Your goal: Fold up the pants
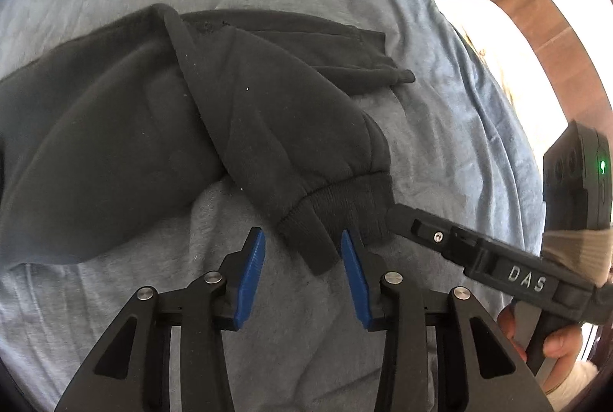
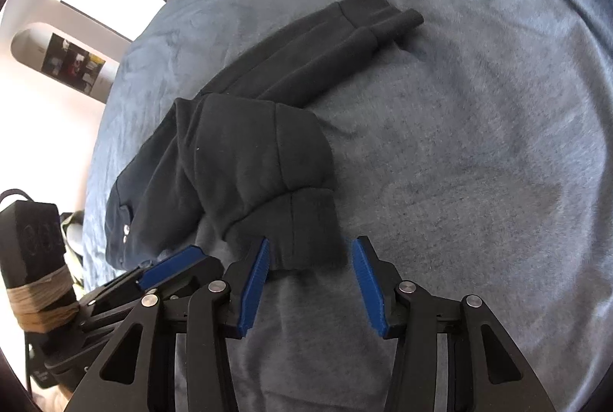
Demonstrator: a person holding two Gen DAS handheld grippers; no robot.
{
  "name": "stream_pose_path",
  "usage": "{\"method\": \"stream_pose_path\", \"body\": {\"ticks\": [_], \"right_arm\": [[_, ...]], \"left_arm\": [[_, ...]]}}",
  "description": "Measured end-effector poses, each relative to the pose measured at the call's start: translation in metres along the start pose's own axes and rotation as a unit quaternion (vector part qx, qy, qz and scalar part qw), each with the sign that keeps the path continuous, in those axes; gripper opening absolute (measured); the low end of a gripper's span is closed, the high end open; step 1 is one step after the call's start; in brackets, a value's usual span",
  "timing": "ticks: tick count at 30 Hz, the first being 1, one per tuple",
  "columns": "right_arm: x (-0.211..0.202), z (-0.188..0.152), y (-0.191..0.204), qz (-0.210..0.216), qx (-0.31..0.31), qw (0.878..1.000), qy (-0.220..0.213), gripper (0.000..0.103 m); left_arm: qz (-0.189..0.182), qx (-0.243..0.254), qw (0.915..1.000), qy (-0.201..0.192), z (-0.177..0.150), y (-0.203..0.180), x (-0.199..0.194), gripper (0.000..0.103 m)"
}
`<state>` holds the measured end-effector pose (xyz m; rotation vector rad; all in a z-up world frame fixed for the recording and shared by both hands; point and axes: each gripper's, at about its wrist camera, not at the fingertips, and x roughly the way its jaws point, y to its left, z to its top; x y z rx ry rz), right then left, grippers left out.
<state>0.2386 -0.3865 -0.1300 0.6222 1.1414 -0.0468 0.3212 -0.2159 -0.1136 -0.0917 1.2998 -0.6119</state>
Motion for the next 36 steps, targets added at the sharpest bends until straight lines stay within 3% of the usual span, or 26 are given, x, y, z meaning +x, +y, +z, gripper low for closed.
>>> {"method": "stream_pose_path", "body": {"ticks": [7, 12, 14, 18, 24, 27, 36], "right_arm": [[0.012, 0.001, -0.008, 0.015, 0.012, 1.000, 0.000, 0.044], [0.022, 0.003, -0.004, 0.025, 0.010, 1.000, 0.007, 0.032], [0.023, 0.003, -0.003, 0.026, 0.006, 1.000, 0.009, 0.020], [0.009, 0.003, 0.003, 0.043, 0.008, 0.999, -0.004, 0.014], [-0.028, 0.014, 0.010, 0.066, 0.020, 0.997, -0.044, 0.012], [-0.036, 0.019, 0.010, 0.074, 0.025, 0.995, -0.054, 0.012], [-0.050, 0.024, 0.010, 0.078, 0.031, 0.994, -0.075, 0.011]], "left_arm": [[-0.003, -0.024, 0.9997, 0.007, 0.005, 0.006, 0.019, 0.035], [-0.007, -0.027, 0.9996, 0.009, 0.005, 0.009, 0.023, 0.021], [-0.019, -0.022, 0.9995, 0.007, 0.006, 0.007, 0.017, 0.007], [-0.022, 0.010, 0.9995, -0.019, 0.010, -0.008, -0.008, 0.006], [-0.048, 0.003, 0.9983, -0.031, 0.017, -0.010, -0.033, 0.011], [-0.049, -0.012, 0.9984, -0.027, 0.014, -0.006, -0.036, 0.035], [-0.116, -0.074, 0.9903, 0.021, 0.011, 0.002, -0.005, 0.040]]}}
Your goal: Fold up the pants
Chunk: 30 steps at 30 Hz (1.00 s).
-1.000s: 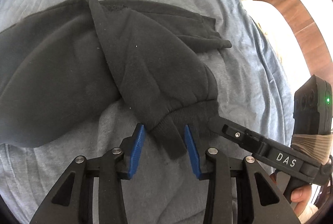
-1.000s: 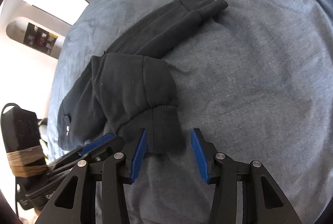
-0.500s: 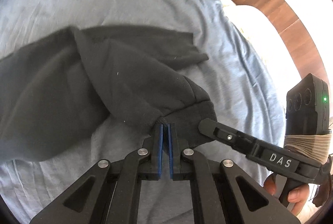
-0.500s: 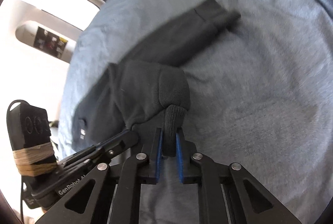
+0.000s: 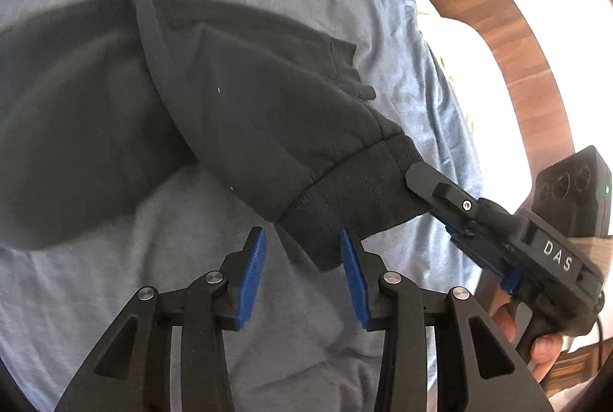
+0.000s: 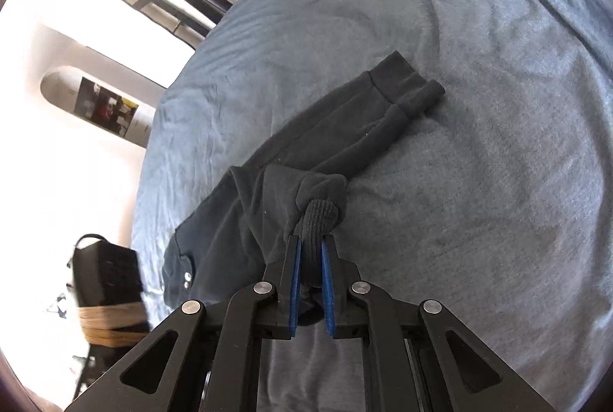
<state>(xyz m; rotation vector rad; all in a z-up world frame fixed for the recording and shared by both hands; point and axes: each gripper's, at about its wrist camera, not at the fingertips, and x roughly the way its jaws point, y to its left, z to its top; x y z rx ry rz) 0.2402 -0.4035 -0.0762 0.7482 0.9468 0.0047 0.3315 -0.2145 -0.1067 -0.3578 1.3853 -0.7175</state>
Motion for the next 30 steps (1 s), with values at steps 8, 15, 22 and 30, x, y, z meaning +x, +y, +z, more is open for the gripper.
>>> {"method": "stream_pose_path", "body": {"ticks": [8, 15, 22, 30], "right_arm": [[0.004, -0.001, -0.006, -0.019, 0.003, 1.000, -0.001, 0.011], [0.001, -0.002, -0.016, -0.021, 0.019, 1.000, -0.004, 0.011], [-0.010, 0.017, -0.015, 0.015, 0.054, 0.998, -0.036, 0.011], [0.003, 0.063, -0.034, 0.033, 0.129, 0.989, -0.060, 0.011]], "left_arm": [[-0.069, -0.051, 0.9961, 0.022, 0.003, 0.015, 0.030, 0.025], [-0.022, 0.037, 0.9988, -0.025, 0.013, -0.024, -0.005, 0.009], [0.002, 0.139, 0.9885, -0.059, 0.068, -0.071, -0.024, 0.009], [0.029, 0.222, 0.9735, -0.045, 0.140, -0.100, 0.008, 0.009]]}}
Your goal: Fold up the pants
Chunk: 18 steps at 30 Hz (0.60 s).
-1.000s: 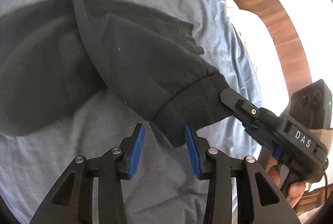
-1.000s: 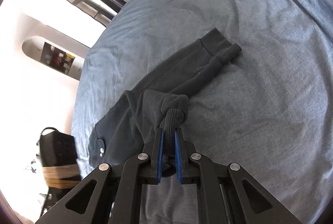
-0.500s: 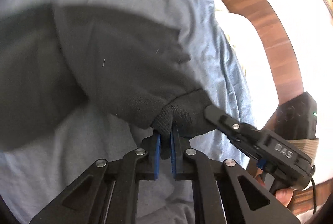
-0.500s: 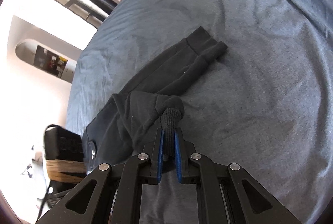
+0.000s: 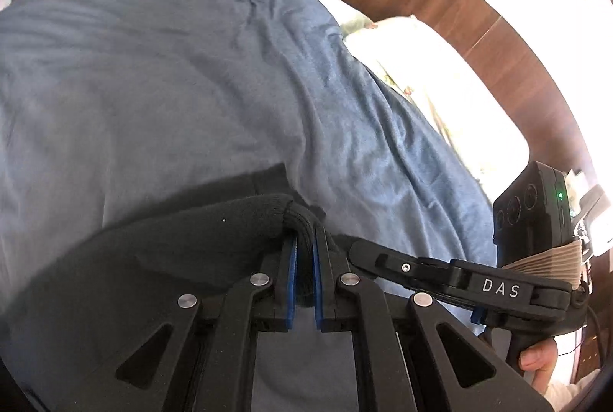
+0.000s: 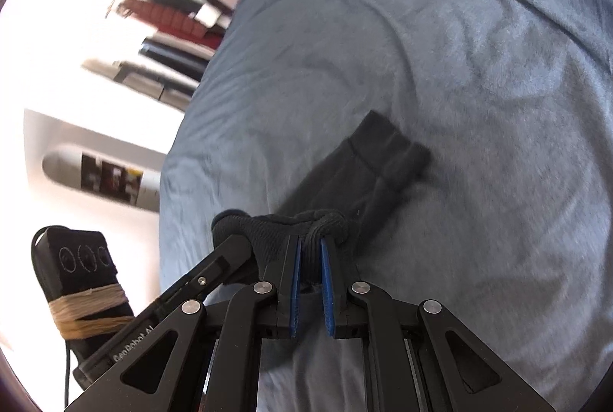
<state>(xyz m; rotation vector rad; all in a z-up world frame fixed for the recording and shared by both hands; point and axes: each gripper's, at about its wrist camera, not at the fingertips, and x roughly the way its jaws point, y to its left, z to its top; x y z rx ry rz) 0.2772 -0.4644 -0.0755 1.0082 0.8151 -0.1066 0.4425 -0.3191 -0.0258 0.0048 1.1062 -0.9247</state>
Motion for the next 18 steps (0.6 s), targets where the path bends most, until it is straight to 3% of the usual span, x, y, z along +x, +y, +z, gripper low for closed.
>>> {"method": "stream_pose_path", "body": {"ticks": [8, 18], "right_arm": [[0.027, 0.033, -0.029, -0.013, 0.061, 0.998, 0.006, 0.011], [0.052, 0.053, -0.053, -0.048, 0.075, 0.996, 0.000, 0.012]], "left_arm": [[0.008, 0.029, 0.9983, 0.049, 0.029, 0.012, 0.051, 0.009], [0.011, 0.039, 0.9951, 0.090, 0.045, 0.024, 0.093, 0.013]]}}
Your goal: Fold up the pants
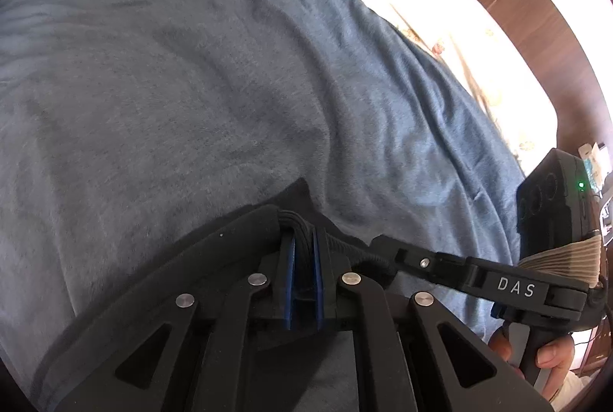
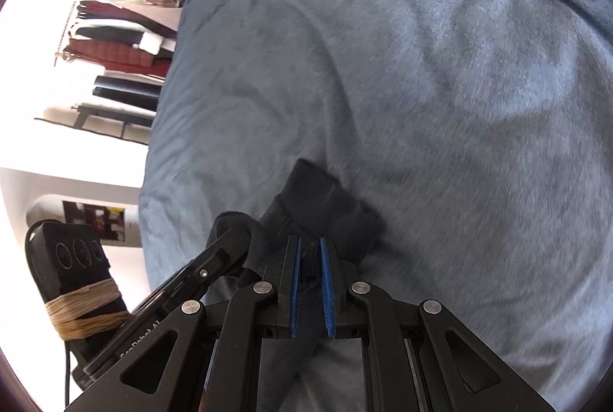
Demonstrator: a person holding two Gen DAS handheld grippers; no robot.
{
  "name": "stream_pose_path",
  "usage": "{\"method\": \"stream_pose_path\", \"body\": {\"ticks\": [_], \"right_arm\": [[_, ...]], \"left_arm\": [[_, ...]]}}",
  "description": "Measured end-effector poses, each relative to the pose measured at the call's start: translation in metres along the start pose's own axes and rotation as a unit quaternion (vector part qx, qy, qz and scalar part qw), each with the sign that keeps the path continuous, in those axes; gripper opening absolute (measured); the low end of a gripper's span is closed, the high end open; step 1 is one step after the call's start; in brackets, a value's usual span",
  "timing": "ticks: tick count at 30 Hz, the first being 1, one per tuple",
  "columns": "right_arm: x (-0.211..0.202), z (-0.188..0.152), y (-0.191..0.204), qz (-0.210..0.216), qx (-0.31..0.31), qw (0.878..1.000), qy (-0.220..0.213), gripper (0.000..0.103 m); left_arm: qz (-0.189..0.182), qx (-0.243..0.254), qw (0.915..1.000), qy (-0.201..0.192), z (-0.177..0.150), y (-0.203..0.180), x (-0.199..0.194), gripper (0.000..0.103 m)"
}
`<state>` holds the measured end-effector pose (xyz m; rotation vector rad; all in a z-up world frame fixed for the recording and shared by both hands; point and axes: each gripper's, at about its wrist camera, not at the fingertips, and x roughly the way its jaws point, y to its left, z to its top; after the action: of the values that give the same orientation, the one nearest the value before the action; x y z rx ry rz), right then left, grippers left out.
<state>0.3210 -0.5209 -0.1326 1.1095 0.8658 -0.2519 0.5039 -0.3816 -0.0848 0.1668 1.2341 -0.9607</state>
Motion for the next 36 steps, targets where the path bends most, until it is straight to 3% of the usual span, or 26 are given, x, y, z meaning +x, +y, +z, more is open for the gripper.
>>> {"method": "stream_pose_path", "body": {"ticks": [3, 5, 9, 12, 14, 18, 22, 27, 29, 30, 32, 36], "right_arm": [[-0.003, 0.007, -0.001, -0.032, 0.000, 0.999, -0.025, 0.018], [-0.012, 0.010, 0.001, -0.056, -0.008, 0.997, -0.045, 0.028], [-0.030, 0.004, 0.015, -0.077, -0.051, 0.993, -0.076, 0.028], [-0.031, -0.003, 0.022, -0.073, -0.072, 0.992, -0.072, 0.029], [-0.024, -0.008, 0.022, -0.058, -0.074, 0.994, -0.063, 0.029], [-0.004, -0.016, 0.018, -0.048, -0.067, 0.996, -0.040, 0.029], [0.010, -0.013, 0.014, -0.046, -0.060, 0.997, -0.035, 0.029], [0.020, -0.009, 0.004, -0.037, -0.029, 0.998, -0.034, 0.029], [0.025, -0.008, 0.000, -0.038, -0.021, 0.999, -0.029, 0.029], [0.026, -0.008, -0.001, -0.041, -0.022, 0.998, -0.029, 0.023], [0.021, -0.011, 0.000, -0.045, -0.031, 0.998, -0.039, 0.012], [0.003, -0.021, 0.004, -0.057, -0.042, 0.995, -0.066, 0.012]], "left_arm": [[-0.001, 0.018, 0.9996, -0.021, 0.007, -0.003, -0.012, 0.044], [0.002, 0.055, 0.9978, -0.038, 0.009, -0.009, -0.025, 0.048], [0.020, 0.119, 0.9925, -0.024, 0.009, -0.012, -0.032, 0.049], [0.066, 0.166, 0.9837, 0.015, 0.006, -0.002, -0.017, 0.047], [0.073, 0.168, 0.9824, 0.035, 0.005, 0.009, -0.007, 0.047], [0.061, 0.150, 0.9843, 0.071, 0.005, 0.029, 0.009, 0.047], [0.067, 0.149, 0.9836, 0.076, 0.007, 0.036, 0.016, 0.047], [0.024, 0.138, 0.9856, 0.095, 0.016, 0.035, 0.029, 0.047], [0.015, 0.132, 0.9859, 0.102, 0.018, 0.036, 0.036, 0.032], [0.012, 0.132, 0.9859, 0.103, 0.018, 0.034, 0.037, 0.018], [0.006, 0.142, 0.9852, 0.096, 0.018, 0.029, 0.032, 0.015], [-0.004, 0.171, 0.9807, 0.094, 0.020, 0.014, 0.030, 0.011]]}}
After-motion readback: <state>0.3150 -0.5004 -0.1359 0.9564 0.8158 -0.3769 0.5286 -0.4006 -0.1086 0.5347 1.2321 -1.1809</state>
